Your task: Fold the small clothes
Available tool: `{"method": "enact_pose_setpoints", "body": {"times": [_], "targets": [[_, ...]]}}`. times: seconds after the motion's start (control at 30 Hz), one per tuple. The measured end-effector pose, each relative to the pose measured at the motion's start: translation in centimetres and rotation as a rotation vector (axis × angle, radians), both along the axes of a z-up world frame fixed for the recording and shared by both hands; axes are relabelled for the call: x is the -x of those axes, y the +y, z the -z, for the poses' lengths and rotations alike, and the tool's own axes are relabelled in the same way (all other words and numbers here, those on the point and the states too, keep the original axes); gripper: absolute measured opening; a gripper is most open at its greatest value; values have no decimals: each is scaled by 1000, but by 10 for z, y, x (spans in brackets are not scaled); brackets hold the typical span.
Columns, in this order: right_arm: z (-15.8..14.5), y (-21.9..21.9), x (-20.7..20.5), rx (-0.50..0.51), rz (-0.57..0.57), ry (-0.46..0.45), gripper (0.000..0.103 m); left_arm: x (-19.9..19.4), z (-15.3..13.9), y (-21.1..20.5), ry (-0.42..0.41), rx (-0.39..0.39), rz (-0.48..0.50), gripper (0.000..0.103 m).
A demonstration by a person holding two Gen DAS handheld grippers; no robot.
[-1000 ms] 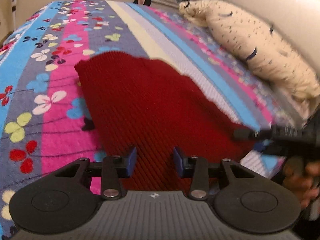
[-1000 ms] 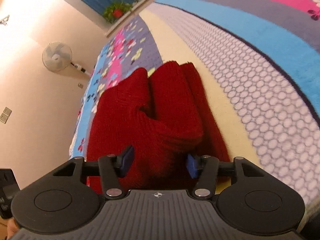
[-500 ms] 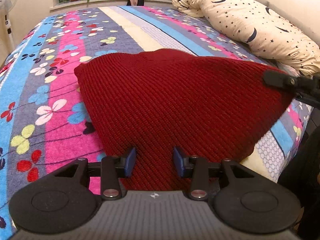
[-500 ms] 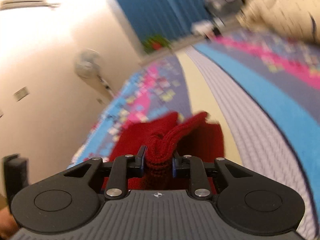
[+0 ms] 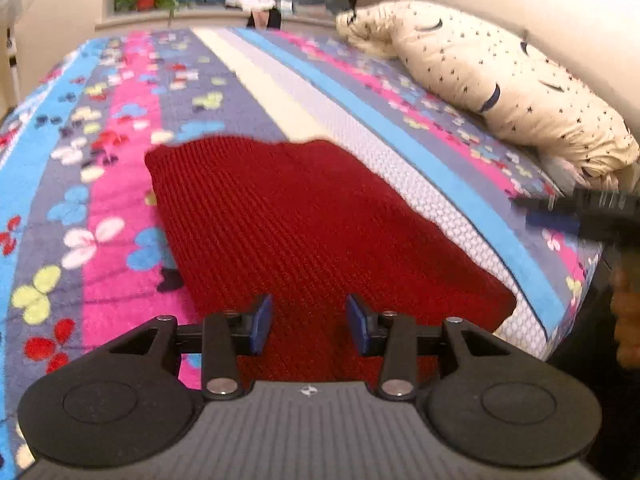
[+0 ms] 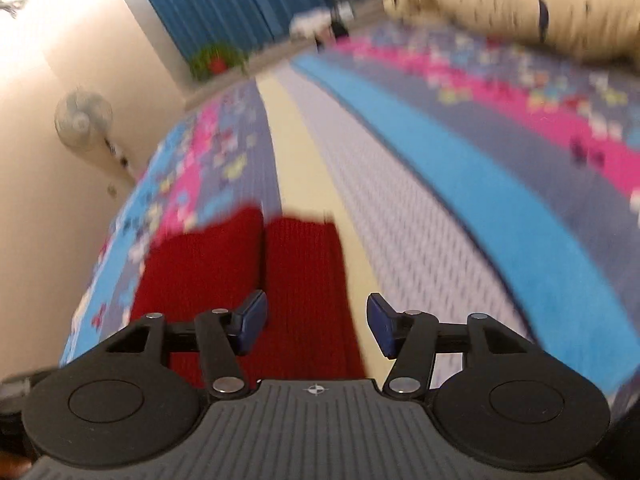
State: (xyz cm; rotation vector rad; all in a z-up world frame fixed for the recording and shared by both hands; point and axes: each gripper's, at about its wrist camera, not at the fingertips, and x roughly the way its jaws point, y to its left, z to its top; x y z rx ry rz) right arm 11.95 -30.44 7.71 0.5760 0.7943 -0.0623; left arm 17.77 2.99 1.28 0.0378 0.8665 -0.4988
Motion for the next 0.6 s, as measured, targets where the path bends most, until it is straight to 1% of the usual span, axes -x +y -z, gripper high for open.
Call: {"method": "enact_pose_setpoints", "body": {"times": [0.03, 0.07, 0.1, 0.13, 0.17, 0.2, 0.33, 0.37, 0.4, 0.47, 0.53, 0.57, 0.6], "targets": [[-1, 0, -9, -2, -21, -14, 58, -1, 6, -5, 14, -36, 26, 46], [0, 0, -25, -23, -46, -19, 58, 0, 13, -12, 15, -91, 62, 46], [1, 1, -36, -53, -67, -21, 58, 3, 17, -20, -8, -147, 95, 48], [4, 3, -50, -88, -91, -18, 58, 5, 20, -24, -23, -174, 112, 50], [9, 6, -66, -121, -106, 1, 58, 6, 22, -27, -31, -184, 122, 54], [15, 9, -79, -143, -110, 20, 59, 6, 22, -28, -30, -185, 125, 56], [45, 29, -130, -181, -140, 118, 63, 4, 23, -24, -13, -164, 120, 56], [51, 33, -136, -188, -150, 143, 64, 4, 24, -23, -12, -161, 121, 56], [64, 38, -147, -193, -152, 182, 64, 4, 24, -22, -13, -163, 124, 56], [76, 42, -155, -199, -131, 230, 64, 5, 25, -22, -19, -166, 132, 56], [79, 43, -161, -217, -109, 231, 65, 5, 25, -22, -21, -168, 136, 56], [77, 44, -163, -226, -122, 216, 45, 5, 25, -22, -20, -166, 137, 56], [74, 46, -166, -240, -149, 197, 19, 4, 25, -22, -19, -164, 137, 56]]}}
